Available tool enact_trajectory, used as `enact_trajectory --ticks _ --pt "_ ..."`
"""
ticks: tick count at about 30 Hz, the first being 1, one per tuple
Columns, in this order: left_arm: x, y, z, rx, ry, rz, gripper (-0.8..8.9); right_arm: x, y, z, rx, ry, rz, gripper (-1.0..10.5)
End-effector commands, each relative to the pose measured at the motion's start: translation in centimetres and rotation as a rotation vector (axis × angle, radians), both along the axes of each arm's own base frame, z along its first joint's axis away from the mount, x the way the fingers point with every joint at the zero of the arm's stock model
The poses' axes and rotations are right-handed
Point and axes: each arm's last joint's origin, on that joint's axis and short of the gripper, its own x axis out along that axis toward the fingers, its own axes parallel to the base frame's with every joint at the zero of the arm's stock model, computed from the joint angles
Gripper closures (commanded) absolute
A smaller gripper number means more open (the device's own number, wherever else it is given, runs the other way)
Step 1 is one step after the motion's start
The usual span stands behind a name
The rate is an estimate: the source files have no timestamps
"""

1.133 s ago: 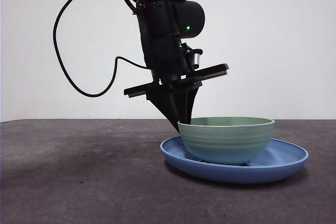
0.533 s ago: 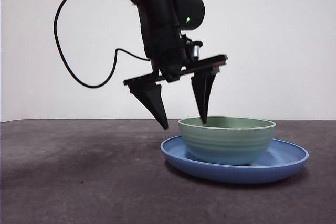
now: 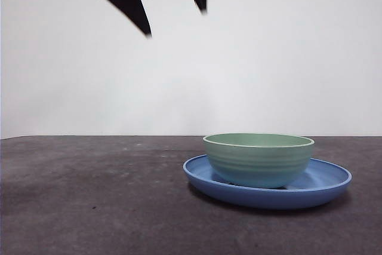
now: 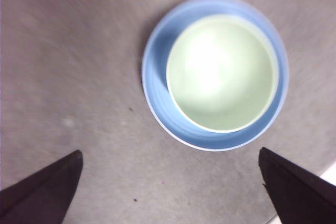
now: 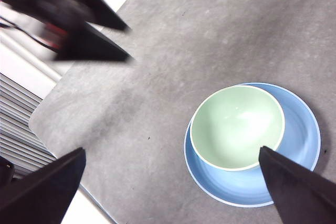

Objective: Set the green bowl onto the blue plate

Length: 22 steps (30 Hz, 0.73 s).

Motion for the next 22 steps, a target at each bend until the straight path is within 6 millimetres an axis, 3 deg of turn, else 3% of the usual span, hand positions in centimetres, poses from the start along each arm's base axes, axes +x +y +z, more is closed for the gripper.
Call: enact_trajectory --ticks 1,3,7,22 --pt "-1.6 1.7 2.8 -0.04 -0.07 -0.011 1.34 0.0 0.0 0.5 -0.004 -0.017 0.007 3.6" --pt "-3.7 3.6 4.3 -0.073 -0.093 -0.028 1.34 -0.1 0.0 0.4 -0.005 -0.012 0.007 3.6" --pt "-6.9 6.0 4.6 -0.153 -0.087 -0.098 1.34 -0.1 0.0 0.4 -0.007 -0.015 0.009 3.6" --pt "-18.5 14.4 2.1 -0.334 -0.279 -0.201 1.34 -0.1 0.0 0.4 -0.007 -0.012 0.012 3.6"
